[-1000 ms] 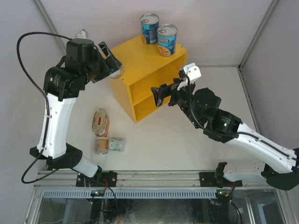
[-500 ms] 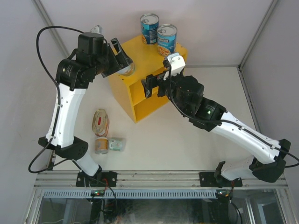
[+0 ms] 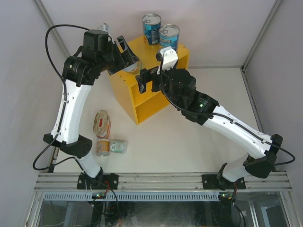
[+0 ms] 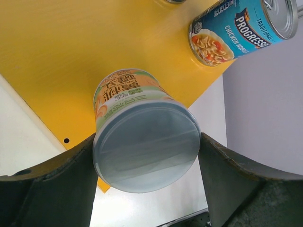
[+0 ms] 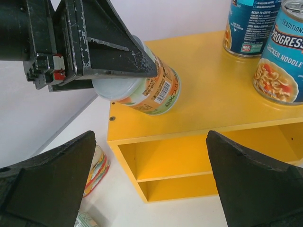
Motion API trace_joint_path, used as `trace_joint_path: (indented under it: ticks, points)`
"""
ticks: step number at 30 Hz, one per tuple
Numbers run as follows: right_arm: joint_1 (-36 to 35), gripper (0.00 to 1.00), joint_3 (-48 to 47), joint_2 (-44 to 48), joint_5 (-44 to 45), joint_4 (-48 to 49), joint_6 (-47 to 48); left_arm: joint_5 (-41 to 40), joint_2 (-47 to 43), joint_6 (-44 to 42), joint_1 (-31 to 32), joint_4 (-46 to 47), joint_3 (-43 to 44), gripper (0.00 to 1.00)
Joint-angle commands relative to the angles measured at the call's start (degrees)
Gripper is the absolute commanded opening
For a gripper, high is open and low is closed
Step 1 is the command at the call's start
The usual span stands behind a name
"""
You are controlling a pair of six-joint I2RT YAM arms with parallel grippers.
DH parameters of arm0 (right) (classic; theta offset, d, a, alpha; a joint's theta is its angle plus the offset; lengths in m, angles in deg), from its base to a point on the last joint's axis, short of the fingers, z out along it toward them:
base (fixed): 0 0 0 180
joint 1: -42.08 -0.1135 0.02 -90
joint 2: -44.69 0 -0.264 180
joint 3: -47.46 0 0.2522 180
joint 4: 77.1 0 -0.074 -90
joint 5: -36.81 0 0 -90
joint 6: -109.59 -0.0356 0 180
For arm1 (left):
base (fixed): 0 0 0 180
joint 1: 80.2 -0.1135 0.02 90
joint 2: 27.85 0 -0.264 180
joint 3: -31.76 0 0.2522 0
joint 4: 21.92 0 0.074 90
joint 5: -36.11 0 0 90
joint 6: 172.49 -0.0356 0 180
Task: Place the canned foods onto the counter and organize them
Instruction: Place the canned food on the counter.
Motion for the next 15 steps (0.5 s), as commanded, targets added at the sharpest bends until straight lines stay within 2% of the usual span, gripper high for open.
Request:
trace_joint_path:
  ticks: [1, 8, 12, 15]
  points:
    - [0.78, 1.00, -3.63, -1.08, -1.67, 1.54, -1.59, 2.32, -0.85, -0.96, -0.40, 7.38, 4.30, 0.24]
    - [1.50, 1.00, -4.48, -2.34, -2.52, 1.69, -2.52, 3.68, -0.52, -1.01, -0.49, 8.29, 4.06, 0.46]
    - [2.09, 1.00, -5.21, -2.91, -2.92, 1.75, -2.85, 4.19, -0.44, -0.86, -0.50, 8.84, 4.05, 0.53]
    - [2.55, 1.00, -5.79, -3.46, -3.39, 1.42, -3.09, 4.15, -0.35, -0.51, -0.54, 9.07, 4.04, 0.55]
